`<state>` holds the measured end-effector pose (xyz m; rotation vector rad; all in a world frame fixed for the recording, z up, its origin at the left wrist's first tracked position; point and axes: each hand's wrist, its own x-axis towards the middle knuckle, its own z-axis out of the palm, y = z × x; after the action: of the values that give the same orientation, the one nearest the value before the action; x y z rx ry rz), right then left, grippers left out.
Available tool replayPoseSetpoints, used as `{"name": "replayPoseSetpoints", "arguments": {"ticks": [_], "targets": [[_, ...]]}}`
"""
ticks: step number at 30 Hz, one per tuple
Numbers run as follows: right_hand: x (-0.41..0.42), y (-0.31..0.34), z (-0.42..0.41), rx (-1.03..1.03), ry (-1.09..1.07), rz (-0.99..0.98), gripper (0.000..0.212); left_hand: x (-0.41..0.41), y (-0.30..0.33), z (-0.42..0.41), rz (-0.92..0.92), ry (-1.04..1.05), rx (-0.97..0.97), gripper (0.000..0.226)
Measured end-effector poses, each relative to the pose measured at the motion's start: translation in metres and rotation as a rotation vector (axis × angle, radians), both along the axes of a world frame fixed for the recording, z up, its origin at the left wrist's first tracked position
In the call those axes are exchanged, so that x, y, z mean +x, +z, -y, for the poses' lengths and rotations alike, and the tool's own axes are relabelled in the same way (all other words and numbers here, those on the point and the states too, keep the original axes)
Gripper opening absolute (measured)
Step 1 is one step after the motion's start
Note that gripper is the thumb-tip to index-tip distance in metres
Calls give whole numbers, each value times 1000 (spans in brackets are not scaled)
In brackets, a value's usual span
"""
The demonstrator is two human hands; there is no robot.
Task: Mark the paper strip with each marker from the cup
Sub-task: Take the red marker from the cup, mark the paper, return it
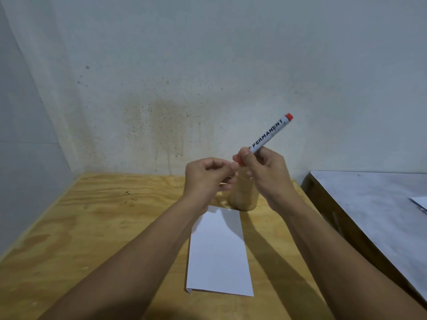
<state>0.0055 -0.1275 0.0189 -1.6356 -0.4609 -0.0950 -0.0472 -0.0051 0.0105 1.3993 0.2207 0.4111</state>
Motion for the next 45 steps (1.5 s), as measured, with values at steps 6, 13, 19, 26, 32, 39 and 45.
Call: {"name": "replayPoseSetpoints", "arguments": {"ticks": [6,13,19,26,32,39,45], "targets": [[28,36,28,-232,-220,151,34,18,-15,13,60,209,477,13],[66,71,46,-1015,-215,310,23,22,-34,1,30,8,1195,31],[73,52,22,-884,-182,275,36,14,-29,6,98,37,1210,37],[77,9,13,-911,-300,125,62,25,-36,1,110,15,1372,36],[82,-1,13,-949,-316,-16,32,26,-39,4,130,44,1323,34],[73,18,11,-633,-363,124,30,26,-41,2,152,35,1318,37],[52,63,12,0,-279,281,32,25,-43,3,131,12,1288,42]]}}
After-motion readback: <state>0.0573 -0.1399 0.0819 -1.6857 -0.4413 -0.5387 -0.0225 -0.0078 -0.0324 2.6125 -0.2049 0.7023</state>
